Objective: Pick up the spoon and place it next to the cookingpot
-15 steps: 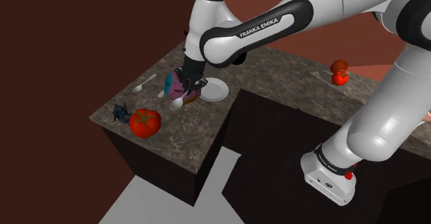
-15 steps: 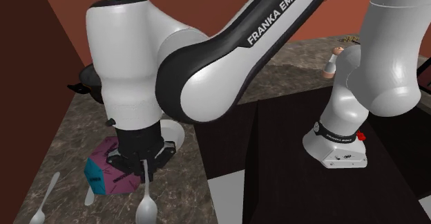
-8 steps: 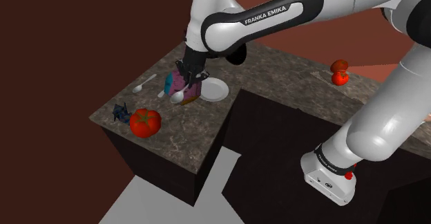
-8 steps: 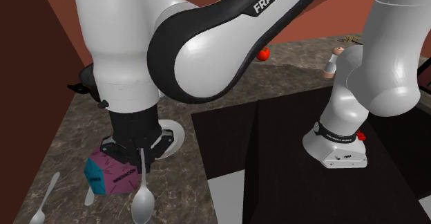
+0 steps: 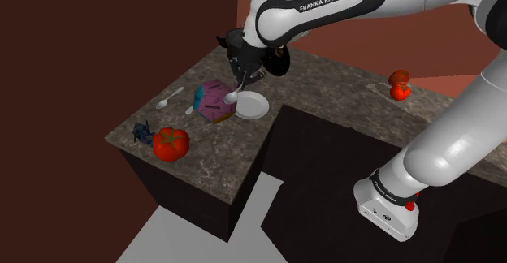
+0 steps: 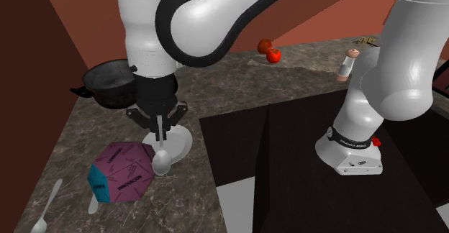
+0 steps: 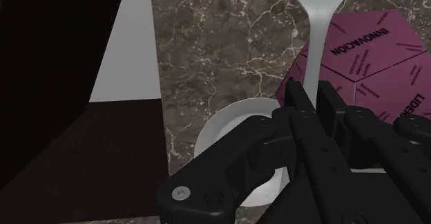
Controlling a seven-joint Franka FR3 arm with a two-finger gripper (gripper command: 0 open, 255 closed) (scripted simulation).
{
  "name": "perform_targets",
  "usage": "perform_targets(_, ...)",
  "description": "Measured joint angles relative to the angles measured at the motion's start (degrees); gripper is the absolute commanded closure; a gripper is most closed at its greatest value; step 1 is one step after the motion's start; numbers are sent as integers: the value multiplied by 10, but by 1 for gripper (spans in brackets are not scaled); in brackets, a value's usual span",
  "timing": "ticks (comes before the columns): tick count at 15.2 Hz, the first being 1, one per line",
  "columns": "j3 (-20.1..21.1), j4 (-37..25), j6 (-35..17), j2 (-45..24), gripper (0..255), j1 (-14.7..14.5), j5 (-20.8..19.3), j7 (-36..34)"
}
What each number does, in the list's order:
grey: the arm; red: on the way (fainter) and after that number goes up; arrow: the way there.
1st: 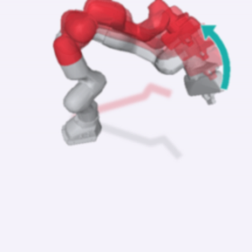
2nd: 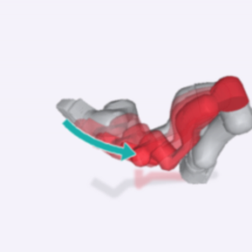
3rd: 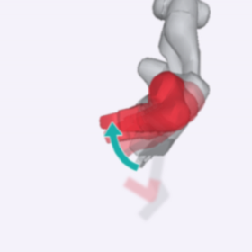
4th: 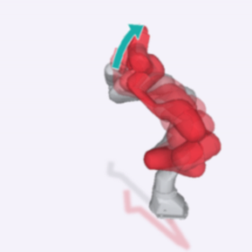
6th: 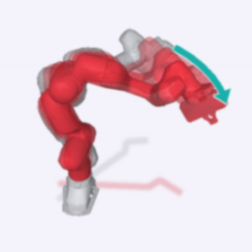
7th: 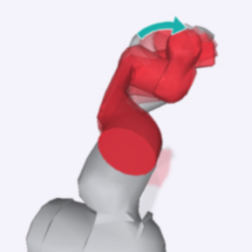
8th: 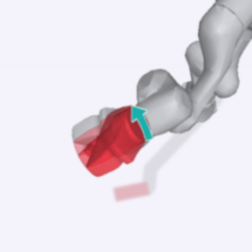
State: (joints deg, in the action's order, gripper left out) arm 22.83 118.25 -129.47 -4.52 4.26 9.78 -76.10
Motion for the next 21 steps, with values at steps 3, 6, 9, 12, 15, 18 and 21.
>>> perform_targets(3, -19, 7, 5, 5, 255, 24, 10, 48)
perform_targets(6, -36, 9, 14, 9, 255, 45, 17, 89)
perform_targets(9, -54, 4, 24, 8, 255, 67, 22, 131)
perform_targets(12, -74, -11, 40, 0, 255, 90, 23, 172)
perform_targets(15, -90, -28, 51, -13, 255, 109, 22, 207)
perform_targets(18, -108, -53, 64, -32, 255, 131, 21, 244)
perform_targets(21, -125, -82, 82, -52, 255, 152, 19, 279)
